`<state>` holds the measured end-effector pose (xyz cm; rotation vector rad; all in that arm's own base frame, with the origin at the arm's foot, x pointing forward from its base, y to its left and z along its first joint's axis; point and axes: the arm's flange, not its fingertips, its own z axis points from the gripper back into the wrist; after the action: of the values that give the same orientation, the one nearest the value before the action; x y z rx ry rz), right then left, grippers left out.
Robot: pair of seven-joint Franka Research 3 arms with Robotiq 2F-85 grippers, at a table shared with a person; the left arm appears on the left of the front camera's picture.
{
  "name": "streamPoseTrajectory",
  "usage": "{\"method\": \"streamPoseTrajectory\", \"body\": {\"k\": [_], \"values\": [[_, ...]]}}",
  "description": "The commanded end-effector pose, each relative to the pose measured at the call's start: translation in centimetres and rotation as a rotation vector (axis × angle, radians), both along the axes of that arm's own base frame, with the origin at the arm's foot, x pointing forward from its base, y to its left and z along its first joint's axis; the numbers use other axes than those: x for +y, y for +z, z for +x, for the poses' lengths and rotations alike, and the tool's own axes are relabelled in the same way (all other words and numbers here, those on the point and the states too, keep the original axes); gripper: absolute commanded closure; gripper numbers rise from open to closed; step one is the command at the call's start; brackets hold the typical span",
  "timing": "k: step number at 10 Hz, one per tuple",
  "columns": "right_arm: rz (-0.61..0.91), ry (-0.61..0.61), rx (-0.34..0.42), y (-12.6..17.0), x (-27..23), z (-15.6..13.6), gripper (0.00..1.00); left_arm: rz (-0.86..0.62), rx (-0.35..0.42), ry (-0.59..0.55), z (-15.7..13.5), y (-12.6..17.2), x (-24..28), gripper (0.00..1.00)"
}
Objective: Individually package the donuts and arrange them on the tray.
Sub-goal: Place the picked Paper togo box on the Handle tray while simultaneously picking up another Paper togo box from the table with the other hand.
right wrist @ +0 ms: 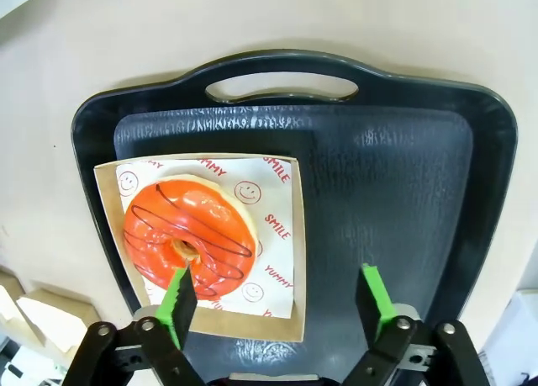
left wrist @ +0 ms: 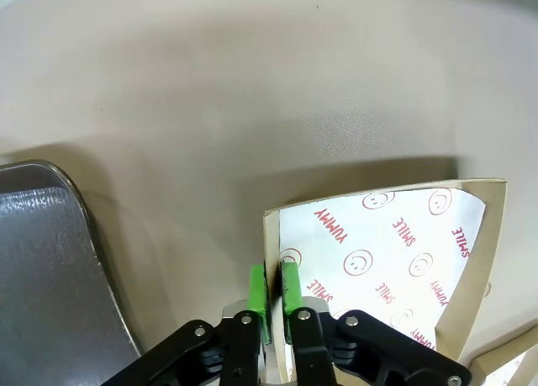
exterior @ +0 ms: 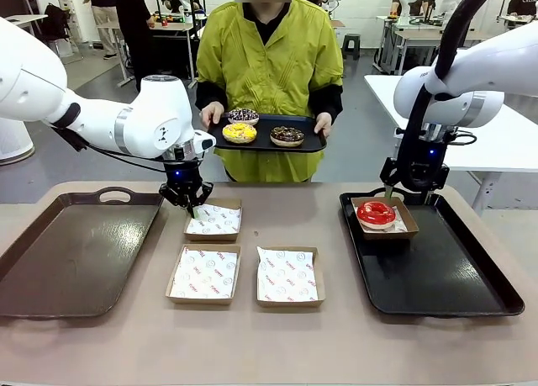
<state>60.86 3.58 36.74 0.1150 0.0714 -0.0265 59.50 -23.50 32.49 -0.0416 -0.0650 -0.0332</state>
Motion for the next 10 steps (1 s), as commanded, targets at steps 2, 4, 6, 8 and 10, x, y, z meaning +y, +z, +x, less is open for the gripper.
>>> {"method": "streamPoseTrajectory", "body": {"k": [2,4,6,8,10], "values": [[0.053,-0.002,0.003,0.3,-0.4,0.1,0.0,0.016,0.005,0.043,0.0,0.8,-0.1,1.0],[0.097,0.015,-0.007,1.6,-1.0,-1.1,0.0,0.017,0.003,0.042,-0.1,1.7,-0.1,1.0],[0.322,0.109,0.044,5.1,-3.9,-5.0,0.0,0.006,0.002,0.045,-0.6,5.0,-0.2,1.0],[0.558,0.136,-0.011,8.6,-9.6,-9.8,0.0,-0.013,0.008,0.023,-0.8,9.4,-0.2,1.0],[0.76,0.115,-0.114,10.0,-15.7,-13.9,0.0,-0.01,-0.012,0.018,-0.9,13.3,-0.4,1.0]]}}
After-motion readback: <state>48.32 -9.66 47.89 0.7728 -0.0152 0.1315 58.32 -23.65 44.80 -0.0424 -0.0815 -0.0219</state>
